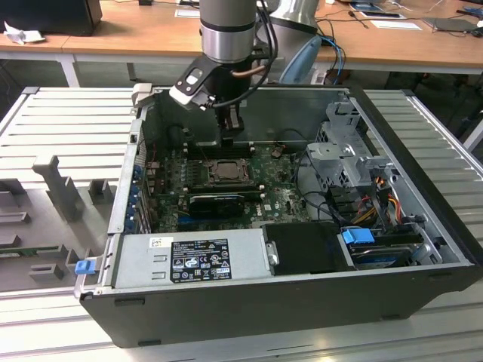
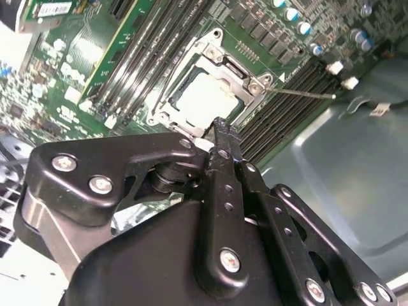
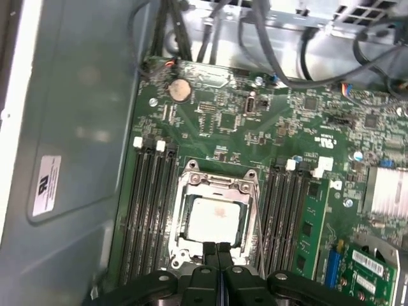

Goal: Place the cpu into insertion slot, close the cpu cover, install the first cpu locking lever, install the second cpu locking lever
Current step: 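Install the first cpu locking lever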

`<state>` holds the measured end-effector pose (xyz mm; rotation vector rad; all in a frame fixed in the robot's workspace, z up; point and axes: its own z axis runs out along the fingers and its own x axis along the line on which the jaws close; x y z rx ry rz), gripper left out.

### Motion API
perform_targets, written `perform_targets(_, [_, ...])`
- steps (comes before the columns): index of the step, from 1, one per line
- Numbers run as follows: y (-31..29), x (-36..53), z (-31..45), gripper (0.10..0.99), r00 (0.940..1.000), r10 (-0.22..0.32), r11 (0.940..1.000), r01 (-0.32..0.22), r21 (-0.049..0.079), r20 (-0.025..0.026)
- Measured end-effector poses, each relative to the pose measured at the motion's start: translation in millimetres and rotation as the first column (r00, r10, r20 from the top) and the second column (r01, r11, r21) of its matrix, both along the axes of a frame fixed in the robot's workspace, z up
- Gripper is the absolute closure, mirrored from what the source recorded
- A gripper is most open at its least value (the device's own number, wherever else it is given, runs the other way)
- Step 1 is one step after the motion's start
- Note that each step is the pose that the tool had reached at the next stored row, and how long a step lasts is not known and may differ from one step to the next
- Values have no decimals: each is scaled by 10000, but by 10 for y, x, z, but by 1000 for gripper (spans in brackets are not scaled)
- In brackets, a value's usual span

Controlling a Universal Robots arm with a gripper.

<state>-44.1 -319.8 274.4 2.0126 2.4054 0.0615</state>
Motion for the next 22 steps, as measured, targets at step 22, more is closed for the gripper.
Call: perform_targets(22, [0,0,0,980,9243,3816,9243,-3816,0,0])
